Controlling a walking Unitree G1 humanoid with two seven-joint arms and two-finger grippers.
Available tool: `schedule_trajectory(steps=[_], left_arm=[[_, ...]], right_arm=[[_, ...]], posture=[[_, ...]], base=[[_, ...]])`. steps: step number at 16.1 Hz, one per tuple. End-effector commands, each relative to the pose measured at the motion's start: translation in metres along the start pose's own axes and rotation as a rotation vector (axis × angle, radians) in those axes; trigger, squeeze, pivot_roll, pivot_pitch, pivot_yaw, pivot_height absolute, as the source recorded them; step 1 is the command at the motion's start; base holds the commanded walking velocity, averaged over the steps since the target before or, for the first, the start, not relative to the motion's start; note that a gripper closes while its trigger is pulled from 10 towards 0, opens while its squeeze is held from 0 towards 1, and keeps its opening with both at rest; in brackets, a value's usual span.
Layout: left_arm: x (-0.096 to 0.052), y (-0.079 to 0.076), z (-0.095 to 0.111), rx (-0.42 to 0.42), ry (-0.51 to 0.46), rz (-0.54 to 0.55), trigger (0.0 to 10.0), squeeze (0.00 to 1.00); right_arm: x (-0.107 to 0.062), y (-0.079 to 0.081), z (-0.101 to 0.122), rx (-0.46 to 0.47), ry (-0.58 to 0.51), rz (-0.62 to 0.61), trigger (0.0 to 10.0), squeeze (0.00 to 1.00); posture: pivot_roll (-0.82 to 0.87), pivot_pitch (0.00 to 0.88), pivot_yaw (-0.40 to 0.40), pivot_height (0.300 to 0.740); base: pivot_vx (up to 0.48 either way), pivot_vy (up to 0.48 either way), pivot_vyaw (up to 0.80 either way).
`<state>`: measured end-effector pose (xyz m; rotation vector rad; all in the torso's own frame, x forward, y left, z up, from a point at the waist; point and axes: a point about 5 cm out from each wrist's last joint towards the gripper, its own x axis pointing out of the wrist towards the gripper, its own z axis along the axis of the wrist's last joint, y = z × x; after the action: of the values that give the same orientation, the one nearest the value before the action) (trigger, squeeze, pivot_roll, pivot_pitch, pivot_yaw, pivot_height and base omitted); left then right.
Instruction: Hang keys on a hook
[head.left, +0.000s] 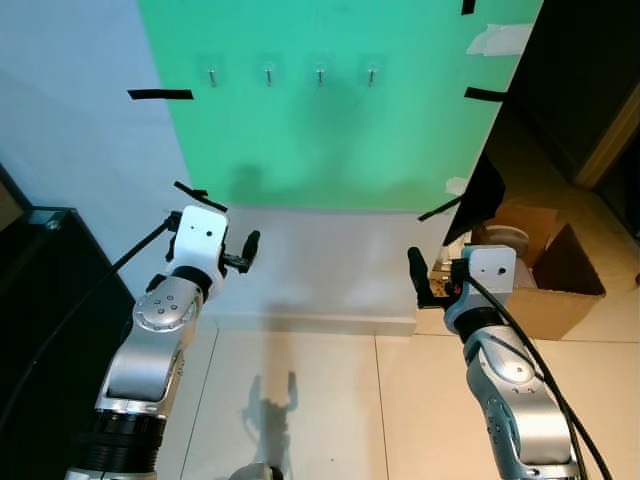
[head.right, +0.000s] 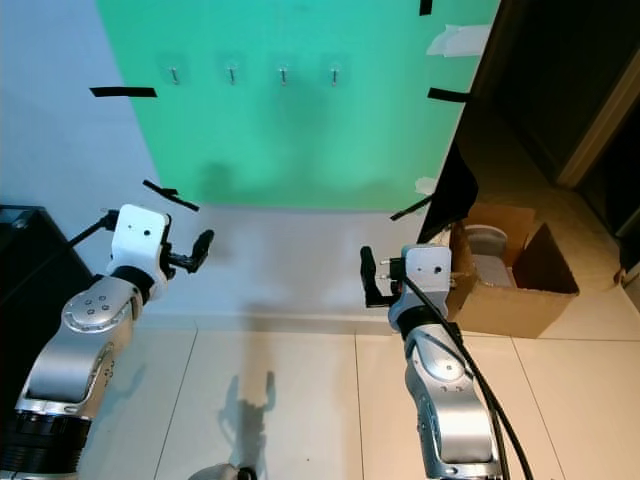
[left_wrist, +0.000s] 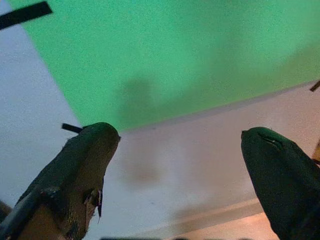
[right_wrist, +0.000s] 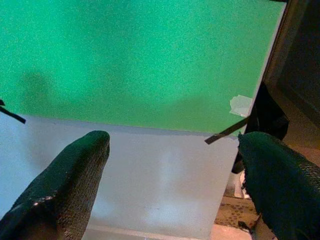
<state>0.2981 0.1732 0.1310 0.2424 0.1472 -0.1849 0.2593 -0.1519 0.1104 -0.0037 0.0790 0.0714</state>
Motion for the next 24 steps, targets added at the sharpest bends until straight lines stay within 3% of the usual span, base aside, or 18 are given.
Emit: schedule_trajectory(steps=[1, 4, 6, 8, 10, 12, 14, 16, 24], left_arm=[[-0.001, -0.001, 0.003, 0.003, 0.003, -0.031, 10.0, 0.0], [-0.002, -0.004, 0.002, 0.012, 0.01, -0.064, 10.0, 0.0], [-0.002, -0.008, 0.001, 0.073, -0.007, -0.086, 10.0, 0.0], [-0.003, -0.001, 0.003, 0.028, -0.047, -0.022, 10.0, 0.0], [-0.002, 0.002, 0.003, 0.06, -0.049, 0.02, 10.0, 0.0], [-0.002, 0.004, 0.004, 0.078, -0.074, 0.048, 10.0, 0.0], [-0.002, 0.006, 0.001, 0.04, -0.052, 0.037, 10.0, 0.0], [-0.003, 0.003, 0.001, 0.043, -0.049, 0.005, 10.0, 0.0], [-0.003, 0.002, -0.001, 0.064, -0.046, -0.001, 10.0, 0.0]], right_arm=[[0.001, 0.001, 0.0, -0.006, -0.005, 0.006, 10.0, 1.0], [0.001, 0.001, 0.001, -0.018, -0.012, 0.005, 10.0, 1.0], [0.001, -0.001, 0.002, -0.035, -0.026, -0.017, 10.0, 1.0], [0.003, -0.005, 0.003, -0.108, -0.036, -0.049, 10.0, 1.0], [0.005, -0.006, 0.011, -0.027, -0.103, -0.067, 10.0, 1.0], [0.003, -0.01, 0.008, -0.027, -0.085, -0.107, 10.0, 1.0], [0.002, -0.015, 0.003, 0.019, -0.033, -0.149, 10.0, 1.0], [0.003, -0.016, 0.006, -0.025, -0.074, -0.143, 10.0, 1.0], [0.005, -0.002, 0.005, 0.041, -0.096, -0.069, 10.0, 1.0]], posture=[[-0.06, 0.0, 0.011, 0.74], [-0.06, 0.0, 0.015, 0.74], [-0.06, 0.0, 0.017, 0.74], [-0.06, 0.0, 0.019, 0.74], [-0.06, 0.0, 0.013, 0.74], [-0.06, 0.0, 0.009, 0.74], [-0.06, 0.0, 0.009, 0.74], [-0.06, 0.0, 0.009, 0.74], [-0.06, 0.0, 0.017, 0.74]], base=[[0.0, 0.0, 0.0], [0.0, 0.0, 0.0], [0.0, 0.0, 0.4], [0.0, 0.0, 0.8], [0.0, 0.0, 0.4], [0.0, 0.0, 0.0], [0.0, 0.0, 0.0], [0.0, 0.0, 0.0], [0.0, 0.0, 0.68]])
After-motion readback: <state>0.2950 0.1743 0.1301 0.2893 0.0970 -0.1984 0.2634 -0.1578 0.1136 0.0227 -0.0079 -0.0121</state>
